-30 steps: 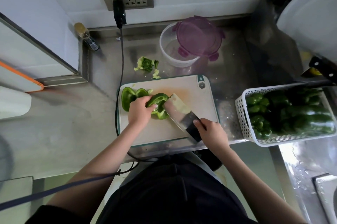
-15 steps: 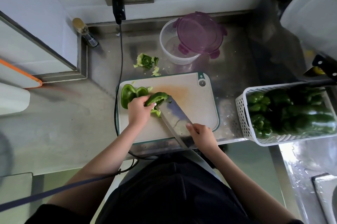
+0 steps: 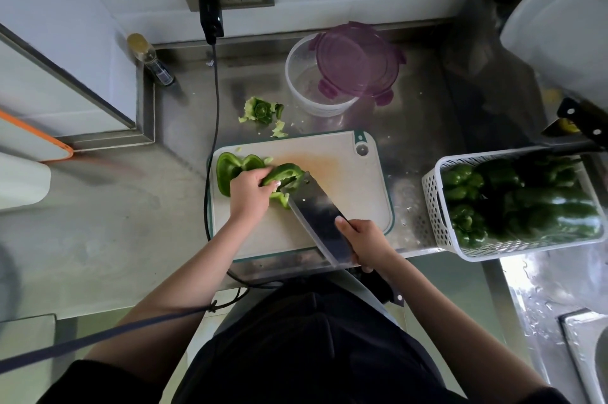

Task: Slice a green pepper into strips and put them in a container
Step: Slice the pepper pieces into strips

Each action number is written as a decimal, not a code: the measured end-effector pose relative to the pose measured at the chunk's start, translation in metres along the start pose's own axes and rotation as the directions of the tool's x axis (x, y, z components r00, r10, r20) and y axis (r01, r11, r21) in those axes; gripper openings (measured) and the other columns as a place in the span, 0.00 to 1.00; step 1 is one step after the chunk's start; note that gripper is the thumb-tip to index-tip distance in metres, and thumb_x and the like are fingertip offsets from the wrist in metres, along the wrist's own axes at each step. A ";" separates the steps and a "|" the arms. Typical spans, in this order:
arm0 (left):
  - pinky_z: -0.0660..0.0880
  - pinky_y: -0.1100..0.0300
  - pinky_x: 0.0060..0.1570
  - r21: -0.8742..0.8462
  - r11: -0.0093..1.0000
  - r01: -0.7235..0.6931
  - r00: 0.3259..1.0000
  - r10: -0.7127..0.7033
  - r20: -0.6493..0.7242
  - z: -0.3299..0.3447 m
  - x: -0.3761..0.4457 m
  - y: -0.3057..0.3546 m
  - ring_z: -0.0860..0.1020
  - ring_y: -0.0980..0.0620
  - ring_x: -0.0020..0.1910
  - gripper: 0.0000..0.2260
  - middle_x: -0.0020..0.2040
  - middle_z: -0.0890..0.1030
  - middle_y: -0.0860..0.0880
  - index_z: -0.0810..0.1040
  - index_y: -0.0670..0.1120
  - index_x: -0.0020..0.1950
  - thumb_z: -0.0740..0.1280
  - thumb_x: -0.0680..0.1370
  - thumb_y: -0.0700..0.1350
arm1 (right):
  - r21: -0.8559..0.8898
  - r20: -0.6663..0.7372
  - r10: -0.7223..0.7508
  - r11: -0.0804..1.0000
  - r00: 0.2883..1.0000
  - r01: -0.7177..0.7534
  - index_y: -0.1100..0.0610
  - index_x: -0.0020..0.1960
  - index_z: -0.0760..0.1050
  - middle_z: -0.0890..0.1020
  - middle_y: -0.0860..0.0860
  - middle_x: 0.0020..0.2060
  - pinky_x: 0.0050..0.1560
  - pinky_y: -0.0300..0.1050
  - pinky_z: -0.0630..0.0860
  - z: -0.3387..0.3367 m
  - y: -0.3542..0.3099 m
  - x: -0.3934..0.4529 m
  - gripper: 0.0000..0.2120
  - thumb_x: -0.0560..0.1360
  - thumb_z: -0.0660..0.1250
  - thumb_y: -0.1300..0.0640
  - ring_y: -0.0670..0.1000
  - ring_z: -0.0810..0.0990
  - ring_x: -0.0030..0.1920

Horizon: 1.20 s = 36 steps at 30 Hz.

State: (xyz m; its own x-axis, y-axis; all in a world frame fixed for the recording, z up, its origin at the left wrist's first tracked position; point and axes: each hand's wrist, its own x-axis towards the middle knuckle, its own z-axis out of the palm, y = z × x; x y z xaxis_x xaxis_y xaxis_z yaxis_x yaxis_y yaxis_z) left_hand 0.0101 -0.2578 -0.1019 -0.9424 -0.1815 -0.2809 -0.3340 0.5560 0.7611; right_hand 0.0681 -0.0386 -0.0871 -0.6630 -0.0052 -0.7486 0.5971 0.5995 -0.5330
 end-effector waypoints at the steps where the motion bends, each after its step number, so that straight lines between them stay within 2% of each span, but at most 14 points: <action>1: 0.78 0.51 0.55 0.004 1.000 0.002 1.000 -0.002 0.007 0.000 0.001 0.000 0.81 0.48 0.52 0.16 0.56 0.82 0.44 0.78 0.40 0.62 0.70 0.75 0.38 | 0.007 0.011 0.001 1.000 1.000 -0.001 0.58 0.34 0.65 0.69 0.54 0.23 0.18 0.37 0.62 -0.002 -0.001 0.000 0.23 0.80 0.56 0.43 0.50 0.66 0.18; 8: 0.78 0.49 0.54 -0.021 1.000 0.008 0.999 -0.007 0.033 -0.001 0.002 -0.002 0.81 0.48 0.53 0.16 0.56 0.81 0.44 0.77 0.40 0.63 0.69 0.75 0.38 | 0.062 0.069 -0.009 0.998 0.998 0.004 0.59 0.31 0.65 0.70 0.54 0.21 0.18 0.36 0.60 -0.011 -0.005 -0.005 0.25 0.80 0.56 0.44 0.50 0.63 0.16; 10: 0.79 0.49 0.53 -0.023 1.000 0.017 0.999 -0.016 0.043 -0.001 0.003 -0.004 0.81 0.48 0.51 0.16 0.55 0.82 0.44 0.77 0.40 0.63 0.69 0.75 0.38 | 0.024 0.032 -0.023 0.999 0.999 0.022 0.59 0.32 0.65 0.70 0.54 0.22 0.19 0.37 0.61 -0.010 -0.004 -0.005 0.24 0.80 0.56 0.43 0.50 0.64 0.17; 13: 0.80 0.49 0.48 -0.107 0.989 0.098 0.991 -0.087 0.099 -0.005 0.003 -0.002 0.81 0.47 0.47 0.16 0.50 0.82 0.44 0.76 0.39 0.64 0.66 0.78 0.42 | -0.148 -0.135 -0.144 0.981 0.980 0.124 0.58 0.32 0.62 0.68 0.52 0.24 0.28 0.42 0.64 -0.008 0.000 -0.006 0.23 0.80 0.57 0.44 0.50 0.66 0.24; 16: 0.79 0.52 0.48 -0.268 0.920 0.287 0.942 -0.220 0.254 -0.009 0.004 0.002 0.77 0.47 0.53 0.18 0.55 0.77 0.44 0.70 0.40 0.69 0.62 0.80 0.43 | -0.285 -0.270 -0.314 0.929 0.910 0.236 0.57 0.34 0.66 0.68 0.50 0.24 0.30 0.45 0.62 -0.009 0.004 -0.011 0.20 0.79 0.59 0.46 0.51 0.67 0.27; 18: 0.78 0.52 0.49 -0.277 0.898 0.341 0.910 -0.242 0.336 -0.013 0.007 0.002 0.76 0.46 0.56 0.18 0.58 0.75 0.43 0.69 0.41 0.70 0.61 0.80 0.41 | -0.432 -0.286 -0.418 0.859 0.862 0.274 0.56 0.40 0.72 0.74 0.51 0.27 0.29 0.45 0.67 -0.011 0.001 -0.013 0.16 0.79 0.59 0.45 0.55 0.72 0.28; 21: 0.77 0.52 0.52 -0.232 0.918 0.321 0.891 -0.210 0.403 -0.019 0.010 0.002 0.74 0.47 0.57 0.15 0.58 0.73 0.44 0.67 0.43 0.67 0.61 0.80 0.40 | -0.605 -0.277 -0.531 0.744 0.801 0.284 0.56 0.44 0.74 0.79 0.55 0.31 0.31 0.47 0.72 -0.019 -0.010 -0.009 0.17 0.79 0.58 0.44 0.59 0.76 0.31; 24: 0.76 0.52 0.50 -0.221 0.921 0.322 0.897 -0.222 0.381 -0.019 0.010 0.000 0.74 0.48 0.54 0.11 0.55 0.72 0.44 0.68 0.43 0.63 0.60 0.81 0.40 | -0.710 -0.286 -0.632 0.645 0.720 0.284 0.58 0.41 0.74 0.78 0.55 0.26 0.25 0.42 0.65 -0.029 -0.018 0.000 0.17 0.78 0.61 0.45 0.59 0.76 0.25; 27: 0.76 0.55 0.47 -0.213 0.924 0.317 0.911 -0.234 0.340 -0.017 0.008 -0.002 0.75 0.48 0.52 0.12 0.55 0.73 0.44 0.69 0.41 0.65 0.59 0.81 0.40 | -0.784 -0.259 -0.685 0.561 0.681 0.267 0.57 0.34 0.72 0.72 0.51 0.18 0.22 0.35 0.57 -0.030 -0.019 0.004 0.19 0.76 0.59 0.44 0.56 0.70 0.17; 30: 0.77 0.58 0.43 -0.201 0.931 0.305 0.920 -0.234 0.315 -0.015 0.005 -0.004 0.76 0.50 0.49 0.12 0.54 0.75 0.46 0.70 0.42 0.65 0.58 0.82 0.41 | -0.799 -0.259 -0.693 0.545 0.673 0.253 0.56 0.33 0.71 0.70 0.50 0.17 0.20 0.35 0.56 -0.026 -0.015 0.001 0.18 0.75 0.63 0.45 0.55 0.68 0.15; 33: 0.79 0.47 0.51 -0.152 0.959 0.239 0.945 -0.194 0.262 -0.013 0.002 -0.004 0.78 0.46 0.52 0.11 0.53 0.77 0.45 0.72 0.43 0.63 0.59 0.81 0.43 | -0.836 -0.267 -0.665 0.520 0.698 0.176 0.56 0.31 0.69 0.69 0.49 0.16 0.24 0.31 0.50 -0.026 -0.018 -0.010 0.18 0.72 0.72 0.48 0.53 0.65 0.13; 36: 0.79 0.46 0.52 -0.163 0.961 0.226 0.950 -0.180 0.253 -0.011 -0.001 0.002 0.78 0.45 0.54 0.13 0.54 0.78 0.43 0.73 0.41 0.63 0.61 0.81 0.42 | -0.863 -0.271 -0.635 0.493 0.723 0.109 0.56 0.31 0.70 0.69 0.48 0.15 0.28 0.30 0.43 -0.029 -0.025 -0.018 0.17 0.69 0.74 0.48 0.53 0.65 0.12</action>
State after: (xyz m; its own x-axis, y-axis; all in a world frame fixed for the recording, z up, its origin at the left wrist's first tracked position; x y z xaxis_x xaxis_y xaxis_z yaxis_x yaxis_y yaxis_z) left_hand 0.0104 -0.2654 -0.0940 -0.8309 -0.0671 -0.5524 -0.5363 0.3611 0.7629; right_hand 0.0516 -0.0304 -0.0490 -0.9812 -0.1676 -0.0954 -0.1680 0.9858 -0.0038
